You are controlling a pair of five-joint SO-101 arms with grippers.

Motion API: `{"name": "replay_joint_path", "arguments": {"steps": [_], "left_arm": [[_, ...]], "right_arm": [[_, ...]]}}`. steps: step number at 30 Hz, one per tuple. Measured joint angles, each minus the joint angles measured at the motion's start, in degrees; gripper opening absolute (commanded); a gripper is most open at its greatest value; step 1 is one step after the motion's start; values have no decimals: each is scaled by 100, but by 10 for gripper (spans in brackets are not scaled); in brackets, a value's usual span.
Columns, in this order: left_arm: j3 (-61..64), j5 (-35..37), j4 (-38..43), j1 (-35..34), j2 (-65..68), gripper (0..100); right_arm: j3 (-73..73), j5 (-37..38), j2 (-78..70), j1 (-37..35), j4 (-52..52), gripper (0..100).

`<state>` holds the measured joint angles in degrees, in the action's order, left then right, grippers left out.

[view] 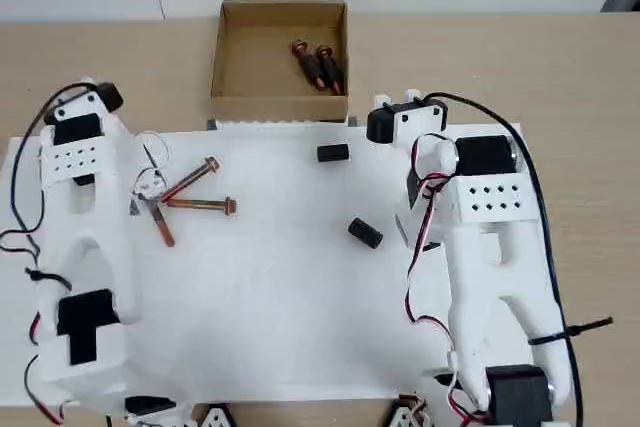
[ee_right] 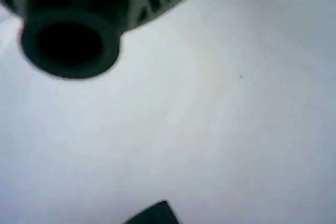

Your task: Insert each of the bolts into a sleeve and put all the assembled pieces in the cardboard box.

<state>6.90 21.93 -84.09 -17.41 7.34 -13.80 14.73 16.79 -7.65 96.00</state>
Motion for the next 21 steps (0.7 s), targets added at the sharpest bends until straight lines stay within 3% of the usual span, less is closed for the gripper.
{"name": "replay_joint_path", "arguments": {"steps": [21], "left_arm": [[-26, -176, 589, -35, 651, 166]], "right_arm": [[0, 0, 0, 0, 0, 3]]}}
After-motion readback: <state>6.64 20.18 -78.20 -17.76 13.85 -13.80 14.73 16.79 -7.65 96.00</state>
